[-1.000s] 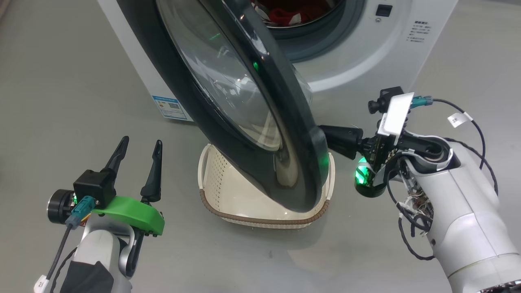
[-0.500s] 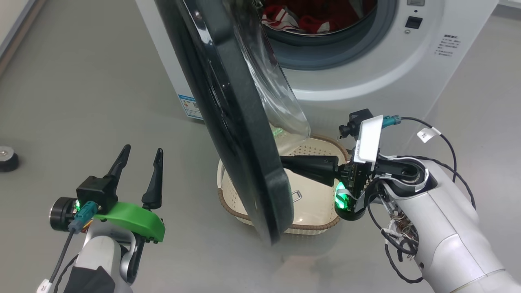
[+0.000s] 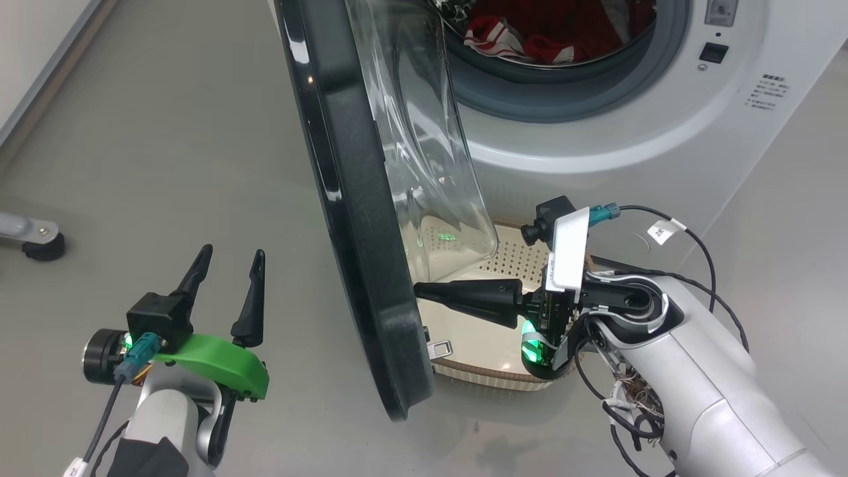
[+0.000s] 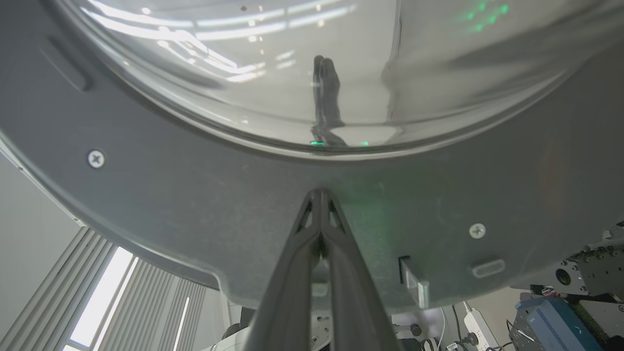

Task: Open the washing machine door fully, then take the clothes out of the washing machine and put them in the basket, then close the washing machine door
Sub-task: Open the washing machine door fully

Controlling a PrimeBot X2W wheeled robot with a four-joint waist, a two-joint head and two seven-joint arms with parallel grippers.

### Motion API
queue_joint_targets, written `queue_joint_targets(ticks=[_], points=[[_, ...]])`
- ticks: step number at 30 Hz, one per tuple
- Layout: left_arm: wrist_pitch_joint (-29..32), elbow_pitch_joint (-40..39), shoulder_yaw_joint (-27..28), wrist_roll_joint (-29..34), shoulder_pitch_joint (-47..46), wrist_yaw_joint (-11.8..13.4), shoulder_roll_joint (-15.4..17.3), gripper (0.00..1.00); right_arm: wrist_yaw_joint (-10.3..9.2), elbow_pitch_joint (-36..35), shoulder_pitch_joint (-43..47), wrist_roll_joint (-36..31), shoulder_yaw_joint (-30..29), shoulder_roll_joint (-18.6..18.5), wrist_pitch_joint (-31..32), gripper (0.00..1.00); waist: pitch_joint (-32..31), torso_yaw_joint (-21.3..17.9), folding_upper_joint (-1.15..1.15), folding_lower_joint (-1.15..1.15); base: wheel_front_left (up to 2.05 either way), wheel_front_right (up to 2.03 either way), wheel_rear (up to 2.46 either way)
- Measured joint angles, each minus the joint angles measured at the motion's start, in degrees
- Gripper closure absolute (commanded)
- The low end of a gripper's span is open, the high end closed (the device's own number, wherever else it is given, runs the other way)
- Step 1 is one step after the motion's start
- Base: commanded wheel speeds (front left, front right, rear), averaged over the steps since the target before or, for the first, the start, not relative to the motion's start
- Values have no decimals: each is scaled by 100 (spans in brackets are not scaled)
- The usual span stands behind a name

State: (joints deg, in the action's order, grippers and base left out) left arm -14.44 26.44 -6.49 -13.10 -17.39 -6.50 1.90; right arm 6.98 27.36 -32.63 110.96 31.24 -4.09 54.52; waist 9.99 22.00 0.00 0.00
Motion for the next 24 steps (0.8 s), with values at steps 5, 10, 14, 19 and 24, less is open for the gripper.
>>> queue_joint_targets(ticks=[5, 10, 14, 19, 24], points=[[0, 29, 31, -3, 15, 22, -2, 0, 0, -65, 29, 124, 202, -9, -91, 100, -36, 72, 0, 0, 0, 0, 0], [0, 34, 41, -29, 48, 23, -3, 0, 0, -112, 29, 148, 328, 0, -186, 100, -51, 98, 0, 0, 0, 0, 0], [0, 46, 40, -34, 88, 24, -3, 0, 0, -142, 30, 198, 350, 0, -316, 100, -65, 117, 0, 0, 0, 0, 0], [0, 49, 41, -42, 91, 24, -3, 0, 0, -227, 120, 325, 232, 5, -533, 100, -83, 132, 0, 0, 0, 0, 0], [0, 64, 48, -43, 97, 52, -3, 0, 0, -350, 327, 459, 35, 37, -736, 100, -117, 129, 0, 0, 0, 0, 0]])
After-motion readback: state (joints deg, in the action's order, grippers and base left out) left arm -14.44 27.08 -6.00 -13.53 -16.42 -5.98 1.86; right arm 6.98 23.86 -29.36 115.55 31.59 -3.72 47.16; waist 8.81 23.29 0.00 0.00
